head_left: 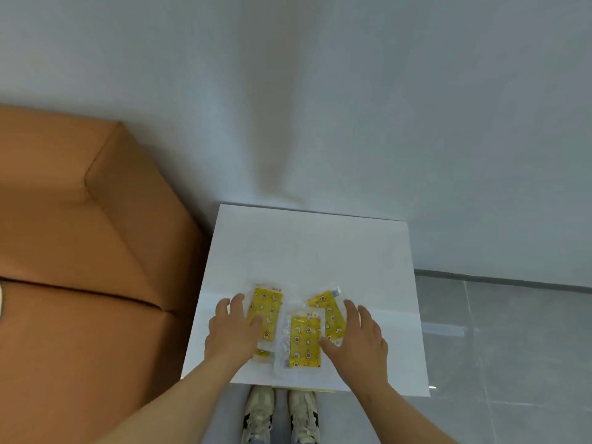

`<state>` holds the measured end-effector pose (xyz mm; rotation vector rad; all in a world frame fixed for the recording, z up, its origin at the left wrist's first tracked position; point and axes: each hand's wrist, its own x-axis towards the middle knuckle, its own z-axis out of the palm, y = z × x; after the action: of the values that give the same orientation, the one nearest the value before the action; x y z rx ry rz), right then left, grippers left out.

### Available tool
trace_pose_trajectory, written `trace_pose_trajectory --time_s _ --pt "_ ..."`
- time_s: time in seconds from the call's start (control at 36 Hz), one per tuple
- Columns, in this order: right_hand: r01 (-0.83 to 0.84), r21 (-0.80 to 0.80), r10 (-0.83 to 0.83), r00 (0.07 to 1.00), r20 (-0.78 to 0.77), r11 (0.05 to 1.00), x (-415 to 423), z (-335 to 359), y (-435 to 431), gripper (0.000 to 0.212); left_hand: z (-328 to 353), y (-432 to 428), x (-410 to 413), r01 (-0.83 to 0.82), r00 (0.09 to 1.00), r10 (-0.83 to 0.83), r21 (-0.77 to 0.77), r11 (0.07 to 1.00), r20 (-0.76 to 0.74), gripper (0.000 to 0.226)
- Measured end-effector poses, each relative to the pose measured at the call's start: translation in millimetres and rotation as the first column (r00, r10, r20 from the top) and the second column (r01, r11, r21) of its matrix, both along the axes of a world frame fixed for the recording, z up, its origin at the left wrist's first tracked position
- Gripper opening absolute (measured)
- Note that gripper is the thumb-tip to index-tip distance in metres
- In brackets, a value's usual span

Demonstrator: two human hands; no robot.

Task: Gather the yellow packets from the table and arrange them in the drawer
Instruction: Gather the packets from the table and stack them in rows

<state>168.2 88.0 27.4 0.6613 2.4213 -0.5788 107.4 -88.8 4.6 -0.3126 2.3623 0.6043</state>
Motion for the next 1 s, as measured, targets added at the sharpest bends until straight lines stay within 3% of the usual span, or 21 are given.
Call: trace_pose_trajectory --time_s 0.17,0.28,0.42,0.75,0.86,1.0 --pt "0.190 0.045 -0.191 0.981 0.013 0.981 -16 -32 9 0.094 -28 9 -3 -0.041 0.999 0.045 -0.141 0.989 0.029 0.077" --pt "0.178 -0.104 -0.165 0.978 0.124 0.978 -26 -52 2 0.107 -44 12 0 -0.070 0.991 0.086 -0.146 0.987 0.106 0.092" --pt "0.051 -0.056 -0.039 0.979 0.200 0.997 -22 -64 -8 0.114 -47 13 7 -0.031 0.999 0.035 -0.179 0.983 0.019 0.090" --pt "-0.006 0.035 0.000 0.989 0.151 0.999 -23 -65 -11 0.106 -52 17 3 -0.143 0.989 0.145 0.090 0.986 -0.012 0.083" --pt "0.045 -0.034 -0.042 0.997 0.062 0.998 -22 -66 -12 0.099 -53 12 1 -0.146 0.989 0.151 0.196 0.970 -0.009 0.081" --pt "0.101 -0.105 -0.097 0.994 0.043 0.989 -20 -70 -12 0.101 -46 -1 -5 -0.321 0.944 0.328 0.313 0.894 0.033 0.080"
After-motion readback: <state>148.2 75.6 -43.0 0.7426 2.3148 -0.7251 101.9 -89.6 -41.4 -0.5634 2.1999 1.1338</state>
